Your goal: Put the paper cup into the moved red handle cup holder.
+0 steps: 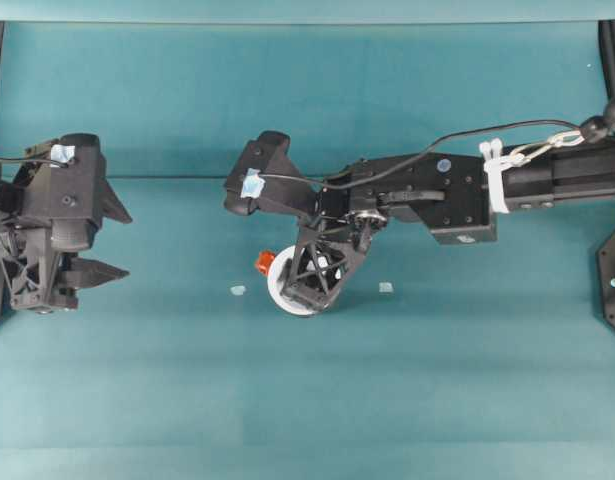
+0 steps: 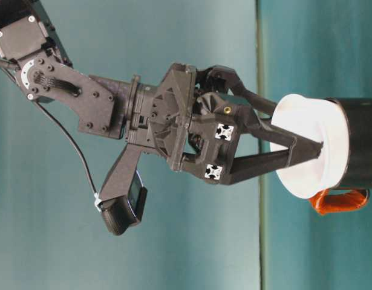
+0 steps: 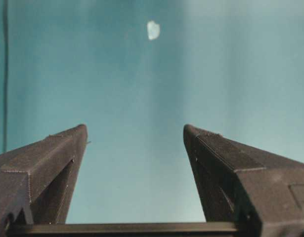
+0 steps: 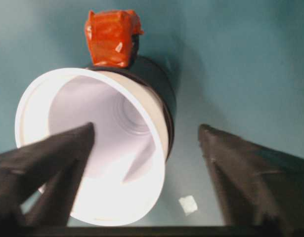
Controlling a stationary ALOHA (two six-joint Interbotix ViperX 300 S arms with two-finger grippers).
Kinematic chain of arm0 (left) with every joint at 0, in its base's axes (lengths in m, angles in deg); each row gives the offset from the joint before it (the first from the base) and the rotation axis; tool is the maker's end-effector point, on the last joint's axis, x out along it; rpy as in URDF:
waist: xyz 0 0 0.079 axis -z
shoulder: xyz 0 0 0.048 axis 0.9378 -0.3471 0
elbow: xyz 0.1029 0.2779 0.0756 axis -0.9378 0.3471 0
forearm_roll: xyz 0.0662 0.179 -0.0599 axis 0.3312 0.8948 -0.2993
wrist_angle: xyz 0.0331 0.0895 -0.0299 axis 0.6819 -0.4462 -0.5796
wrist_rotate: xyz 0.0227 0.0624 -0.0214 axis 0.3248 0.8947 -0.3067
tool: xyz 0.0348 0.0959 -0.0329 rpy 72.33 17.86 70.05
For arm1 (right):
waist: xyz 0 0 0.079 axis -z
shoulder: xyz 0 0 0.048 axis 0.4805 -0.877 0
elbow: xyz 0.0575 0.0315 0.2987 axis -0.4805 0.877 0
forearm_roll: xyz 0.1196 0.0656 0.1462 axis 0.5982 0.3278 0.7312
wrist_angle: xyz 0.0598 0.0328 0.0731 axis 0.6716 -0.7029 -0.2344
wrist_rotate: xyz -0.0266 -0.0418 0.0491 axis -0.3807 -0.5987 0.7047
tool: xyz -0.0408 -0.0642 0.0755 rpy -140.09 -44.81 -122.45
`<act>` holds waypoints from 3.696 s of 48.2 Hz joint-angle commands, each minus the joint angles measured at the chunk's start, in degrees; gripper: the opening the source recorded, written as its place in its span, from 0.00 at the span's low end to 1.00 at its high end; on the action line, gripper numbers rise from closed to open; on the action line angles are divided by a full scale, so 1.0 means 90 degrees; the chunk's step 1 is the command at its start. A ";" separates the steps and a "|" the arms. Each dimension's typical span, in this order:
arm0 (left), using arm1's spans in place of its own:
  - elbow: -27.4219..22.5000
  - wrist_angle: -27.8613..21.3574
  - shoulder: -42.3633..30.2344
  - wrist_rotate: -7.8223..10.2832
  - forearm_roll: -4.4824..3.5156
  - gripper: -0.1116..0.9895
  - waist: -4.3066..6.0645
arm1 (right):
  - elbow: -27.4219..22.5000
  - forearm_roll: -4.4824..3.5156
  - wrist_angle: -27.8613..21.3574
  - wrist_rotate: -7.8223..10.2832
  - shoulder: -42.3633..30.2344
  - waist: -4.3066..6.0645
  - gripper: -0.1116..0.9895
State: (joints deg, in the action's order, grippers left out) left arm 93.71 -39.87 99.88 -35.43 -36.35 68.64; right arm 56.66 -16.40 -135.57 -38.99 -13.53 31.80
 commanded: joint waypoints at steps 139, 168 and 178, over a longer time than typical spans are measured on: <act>0.0137 0.1377 0.1006 0.0010 0.0020 0.85 0.0020 | 0.4160 -0.0527 0.3682 -0.1045 0.5928 -0.0273 0.83; 0.0137 0.1367 0.1006 -0.0010 0.0020 0.85 0.0020 | 0.4268 -0.0527 0.4004 -0.1025 0.5928 -0.0273 0.83; 0.0117 0.1377 0.1016 -0.0010 0.0010 0.85 0.0020 | 0.4268 -0.0527 0.4004 -0.1025 0.5928 -0.0283 0.83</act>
State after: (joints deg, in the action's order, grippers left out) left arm 95.74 -28.01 109.02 -35.43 -36.35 68.72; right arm 95.68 -21.15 -100.06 -48.13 39.03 29.51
